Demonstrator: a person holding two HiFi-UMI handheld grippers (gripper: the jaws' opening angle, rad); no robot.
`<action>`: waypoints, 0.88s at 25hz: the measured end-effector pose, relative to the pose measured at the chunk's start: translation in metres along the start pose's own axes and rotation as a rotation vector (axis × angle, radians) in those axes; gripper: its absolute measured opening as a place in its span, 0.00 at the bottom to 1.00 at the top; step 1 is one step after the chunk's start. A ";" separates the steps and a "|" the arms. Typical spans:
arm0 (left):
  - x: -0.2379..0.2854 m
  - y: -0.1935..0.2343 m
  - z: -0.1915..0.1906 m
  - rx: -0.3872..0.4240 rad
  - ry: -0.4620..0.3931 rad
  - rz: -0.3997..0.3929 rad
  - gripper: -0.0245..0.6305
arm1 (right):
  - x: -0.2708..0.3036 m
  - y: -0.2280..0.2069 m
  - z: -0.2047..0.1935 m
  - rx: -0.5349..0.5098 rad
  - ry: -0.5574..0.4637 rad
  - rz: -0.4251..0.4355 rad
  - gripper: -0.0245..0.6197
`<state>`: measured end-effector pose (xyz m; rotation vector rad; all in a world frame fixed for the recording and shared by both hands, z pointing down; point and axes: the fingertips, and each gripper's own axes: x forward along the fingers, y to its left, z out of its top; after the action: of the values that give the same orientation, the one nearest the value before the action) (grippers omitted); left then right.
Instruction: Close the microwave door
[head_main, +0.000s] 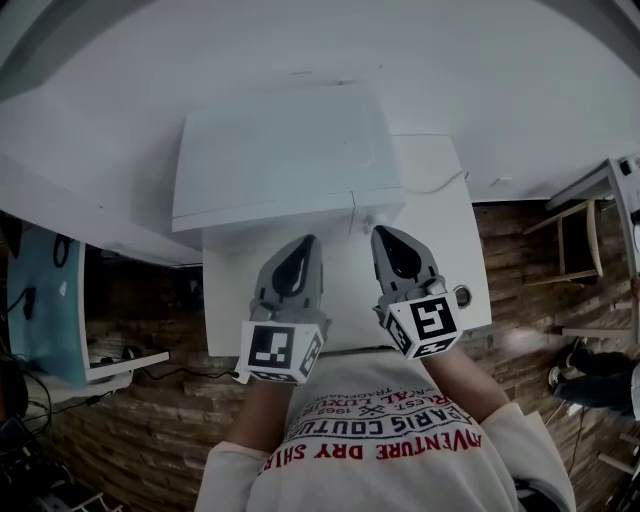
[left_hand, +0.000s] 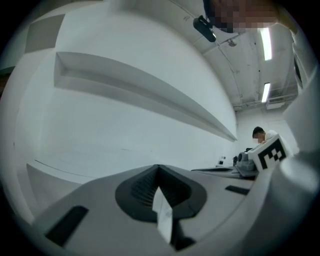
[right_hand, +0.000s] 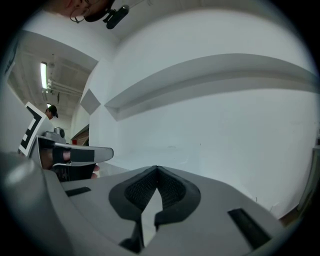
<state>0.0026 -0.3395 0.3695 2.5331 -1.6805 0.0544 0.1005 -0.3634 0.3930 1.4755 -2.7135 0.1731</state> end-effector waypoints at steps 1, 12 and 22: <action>-0.003 -0.004 0.000 0.011 0.000 -0.002 0.04 | -0.004 0.001 -0.001 0.001 -0.004 0.001 0.05; -0.016 -0.017 -0.020 0.035 0.036 -0.028 0.04 | -0.018 0.014 -0.018 -0.006 0.009 0.015 0.05; -0.017 -0.009 -0.028 0.024 0.062 -0.022 0.04 | -0.016 0.014 -0.027 0.000 0.053 0.012 0.05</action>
<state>0.0055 -0.3176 0.3948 2.5385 -1.6390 0.1503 0.0972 -0.3392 0.4176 1.4337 -2.6813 0.2101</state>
